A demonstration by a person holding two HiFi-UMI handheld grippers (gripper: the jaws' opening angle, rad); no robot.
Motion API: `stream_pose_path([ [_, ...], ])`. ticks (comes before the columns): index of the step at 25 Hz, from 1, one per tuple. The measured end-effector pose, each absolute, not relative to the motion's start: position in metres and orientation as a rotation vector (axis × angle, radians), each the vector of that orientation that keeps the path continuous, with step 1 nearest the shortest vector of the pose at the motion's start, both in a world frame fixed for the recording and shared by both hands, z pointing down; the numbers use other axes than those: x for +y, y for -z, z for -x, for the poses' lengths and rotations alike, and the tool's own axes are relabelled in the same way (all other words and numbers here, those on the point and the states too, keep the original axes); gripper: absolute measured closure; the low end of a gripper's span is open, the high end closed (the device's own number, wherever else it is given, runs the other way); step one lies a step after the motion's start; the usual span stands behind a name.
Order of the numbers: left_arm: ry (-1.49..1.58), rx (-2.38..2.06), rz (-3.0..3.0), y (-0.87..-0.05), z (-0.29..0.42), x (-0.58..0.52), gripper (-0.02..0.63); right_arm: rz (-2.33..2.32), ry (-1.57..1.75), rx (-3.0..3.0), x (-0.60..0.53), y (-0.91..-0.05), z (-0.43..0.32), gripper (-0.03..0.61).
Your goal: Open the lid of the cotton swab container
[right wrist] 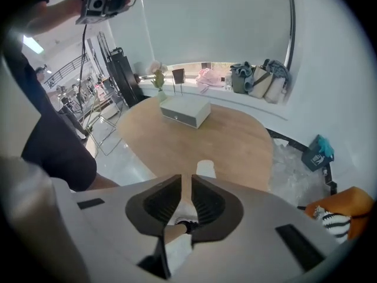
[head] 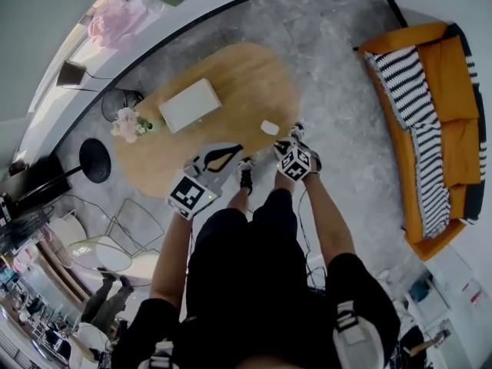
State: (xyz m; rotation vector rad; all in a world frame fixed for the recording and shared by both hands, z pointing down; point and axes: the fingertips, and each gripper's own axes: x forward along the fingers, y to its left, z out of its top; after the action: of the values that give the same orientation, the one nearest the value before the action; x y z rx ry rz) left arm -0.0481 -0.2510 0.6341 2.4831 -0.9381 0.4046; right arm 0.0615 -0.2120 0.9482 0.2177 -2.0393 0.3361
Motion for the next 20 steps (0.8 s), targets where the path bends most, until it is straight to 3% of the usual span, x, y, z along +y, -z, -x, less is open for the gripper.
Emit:
stream_pose_path([
  [16, -0.45, -0.906, -2.474, -0.695, 0.032, -0.258, 0.614, -0.249, -0.283, -1.932, -0.246, -1.057, -0.06, 0.33],
  [20, -0.446, -0.905, -2.457, -0.705, 0.032, -0.247, 0.614, -0.234, -0.269, -1.924, -0.247, -1.072, -0.05, 0.316],
])
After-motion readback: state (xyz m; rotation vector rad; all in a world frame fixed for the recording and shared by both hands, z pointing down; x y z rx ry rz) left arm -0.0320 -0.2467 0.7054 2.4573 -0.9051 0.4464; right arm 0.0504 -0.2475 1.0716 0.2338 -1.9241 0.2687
